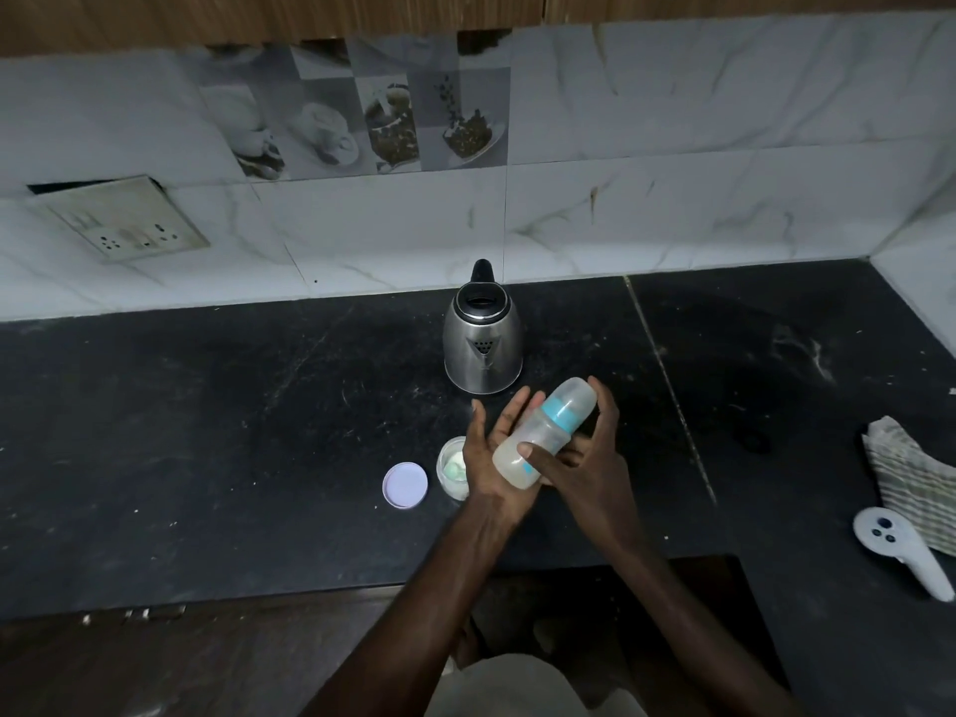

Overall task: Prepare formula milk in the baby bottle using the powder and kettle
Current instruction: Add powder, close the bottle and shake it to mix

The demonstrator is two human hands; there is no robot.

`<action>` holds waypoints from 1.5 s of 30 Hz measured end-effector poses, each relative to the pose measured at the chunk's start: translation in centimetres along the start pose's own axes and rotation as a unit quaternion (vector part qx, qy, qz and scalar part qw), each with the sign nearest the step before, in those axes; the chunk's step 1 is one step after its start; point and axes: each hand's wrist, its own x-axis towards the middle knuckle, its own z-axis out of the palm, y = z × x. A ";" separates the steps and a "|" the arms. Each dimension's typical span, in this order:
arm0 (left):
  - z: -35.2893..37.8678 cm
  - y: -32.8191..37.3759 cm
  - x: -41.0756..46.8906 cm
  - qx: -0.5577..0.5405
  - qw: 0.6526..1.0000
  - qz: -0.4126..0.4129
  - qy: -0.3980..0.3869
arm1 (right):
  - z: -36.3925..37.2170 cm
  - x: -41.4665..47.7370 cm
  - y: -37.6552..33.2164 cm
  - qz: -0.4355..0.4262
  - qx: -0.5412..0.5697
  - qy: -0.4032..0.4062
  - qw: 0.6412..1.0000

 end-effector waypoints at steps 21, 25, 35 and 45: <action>0.6 -0.8 0.0 0.027 0.999 0.000 0.039 | -3.4 0.3 -3.9 -0.115 0.017 0.131 0.985; 0.2 -1.0 -0.1 0.036 0.999 0.005 0.025 | -3.7 0.1 -3.4 -0.111 0.039 0.134 0.984; 0.3 -0.7 0.4 0.036 0.999 0.006 0.013 | -2.4 -0.1 -2.5 -0.109 0.050 0.179 0.977; 0.9 -0.5 0.0 0.033 0.999 0.003 0.023 | -2.5 -0.5 -3.3 -0.090 -0.007 0.113 0.989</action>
